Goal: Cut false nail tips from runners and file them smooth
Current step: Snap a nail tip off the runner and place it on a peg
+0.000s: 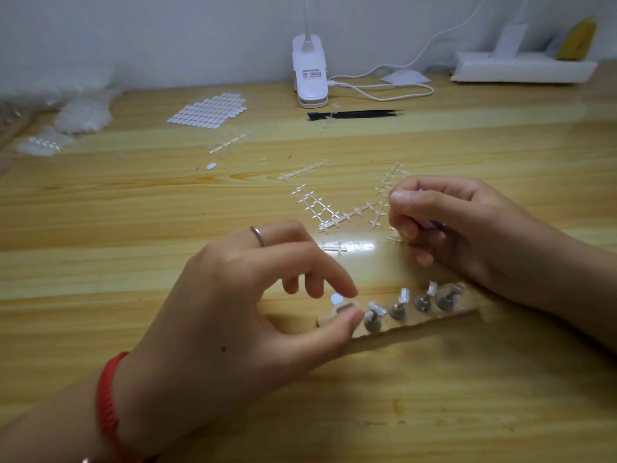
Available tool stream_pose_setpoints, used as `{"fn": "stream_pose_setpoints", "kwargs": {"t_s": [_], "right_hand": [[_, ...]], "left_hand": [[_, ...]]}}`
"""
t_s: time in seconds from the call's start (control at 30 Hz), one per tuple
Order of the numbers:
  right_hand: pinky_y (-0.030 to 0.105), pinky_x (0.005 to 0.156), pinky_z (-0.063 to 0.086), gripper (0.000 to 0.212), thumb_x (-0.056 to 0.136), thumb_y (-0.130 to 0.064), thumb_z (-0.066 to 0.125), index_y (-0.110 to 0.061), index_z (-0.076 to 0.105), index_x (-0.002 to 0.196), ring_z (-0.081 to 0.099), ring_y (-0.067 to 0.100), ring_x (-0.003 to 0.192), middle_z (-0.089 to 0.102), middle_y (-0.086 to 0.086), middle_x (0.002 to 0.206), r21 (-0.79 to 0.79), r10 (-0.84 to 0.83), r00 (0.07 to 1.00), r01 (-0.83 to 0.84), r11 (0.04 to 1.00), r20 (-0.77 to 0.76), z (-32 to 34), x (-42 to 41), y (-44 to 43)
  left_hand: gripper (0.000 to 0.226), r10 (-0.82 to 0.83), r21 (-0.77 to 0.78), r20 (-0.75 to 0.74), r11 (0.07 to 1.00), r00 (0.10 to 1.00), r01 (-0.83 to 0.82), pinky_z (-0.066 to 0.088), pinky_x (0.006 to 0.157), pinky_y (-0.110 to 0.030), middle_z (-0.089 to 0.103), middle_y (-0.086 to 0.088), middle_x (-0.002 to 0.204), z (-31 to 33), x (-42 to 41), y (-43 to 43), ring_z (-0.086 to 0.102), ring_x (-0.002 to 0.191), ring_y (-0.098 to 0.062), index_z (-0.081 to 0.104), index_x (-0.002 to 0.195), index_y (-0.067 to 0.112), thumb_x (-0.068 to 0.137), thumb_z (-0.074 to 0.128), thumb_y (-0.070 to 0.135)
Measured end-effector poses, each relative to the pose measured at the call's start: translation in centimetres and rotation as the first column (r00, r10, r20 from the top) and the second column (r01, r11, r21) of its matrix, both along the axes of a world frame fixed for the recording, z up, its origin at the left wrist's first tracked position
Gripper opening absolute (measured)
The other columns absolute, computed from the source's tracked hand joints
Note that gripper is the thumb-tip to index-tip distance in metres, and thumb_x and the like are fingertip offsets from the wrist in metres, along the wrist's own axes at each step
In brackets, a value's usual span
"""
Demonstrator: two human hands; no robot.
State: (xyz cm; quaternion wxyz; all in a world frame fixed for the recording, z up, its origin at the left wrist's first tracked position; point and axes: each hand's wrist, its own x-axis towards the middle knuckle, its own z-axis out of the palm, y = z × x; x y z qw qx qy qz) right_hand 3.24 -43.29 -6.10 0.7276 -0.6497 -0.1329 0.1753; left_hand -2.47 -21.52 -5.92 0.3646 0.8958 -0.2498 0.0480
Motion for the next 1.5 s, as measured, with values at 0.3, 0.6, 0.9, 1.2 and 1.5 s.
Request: {"fn": "stream_pose_setpoints", "kwargs": {"t_s": [0.3,0.6,0.9,1.2,1.5], "right_hand": [[0.017,0.044,0.04,0.021,0.074,-0.021,0.073,-0.021,0.064,0.055,0.034,0.007,0.049,0.048,-0.002,0.058,-0.013,-0.008,1.0,0.008,1.0,0.0,0.1,0.0,0.1],[0.017,0.045,0.039,0.022,0.075,-0.023,0.066,-0.021,0.064,0.053,0.032,0.009,0.049,0.046,-0.001,0.058,-0.024,-0.011,1.0,0.011,1.0,0.011,0.3,-0.2,0.2],[0.017,0.044,0.039,0.022,0.074,-0.022,0.07,-0.021,0.062,0.053,0.027,0.016,0.055,0.046,-0.001,0.058,-0.039,-0.011,1.0,0.012,0.999,0.013,0.3,-0.2,0.3],[0.017,0.044,0.038,0.02,0.071,-0.025,0.062,-0.021,0.061,0.052,0.03,0.009,0.049,0.044,0.0,0.058,-0.03,-0.029,1.0,0.029,0.999,0.01,0.3,-0.2,0.3],[0.017,0.043,0.04,0.022,0.073,-0.023,0.067,-0.02,0.059,0.052,0.029,0.011,0.051,0.045,0.001,0.058,-0.019,-0.039,0.999,0.039,0.999,-0.002,0.3,-0.1,0.2]], "left_hand": [[0.027,-0.046,0.088,-0.059,0.995,0.997,0.051,0.034,0.07,-0.01,0.057,0.025,0.082,0.1,0.8,0.6,0.057,0.082,-0.003,0.069,0.088,0.032,0.067,0.075,0.048],[0.023,-0.087,0.01,-0.088,0.996,0.992,0.088,0.036,0.066,-0.007,0.06,0.025,0.083,0.5,0.6,0.7,0.059,0.081,0.0,0.071,0.09,0.034,0.073,0.07,0.049],[0.036,-0.057,0.127,0.104,0.991,0.993,0.044,0.043,0.06,-0.023,0.06,0.021,0.079,0.4,0.0,-0.4,0.057,0.072,0.0,0.044,0.086,0.034,0.068,0.07,0.052],[0.041,-0.026,0.08,-0.021,0.996,0.999,0.028,0.037,0.062,-0.006,0.066,0.03,0.078,0.6,0.1,0.0,0.057,0.07,0.009,0.034,0.074,0.038,0.066,0.073,0.043],[0.042,-0.161,0.028,-0.256,0.984,0.953,0.174,0.04,0.073,-0.018,0.061,0.02,0.11,1.5,1.8,2.5,0.054,0.099,-0.007,0.04,0.086,0.041,0.062,0.072,0.051]]}}
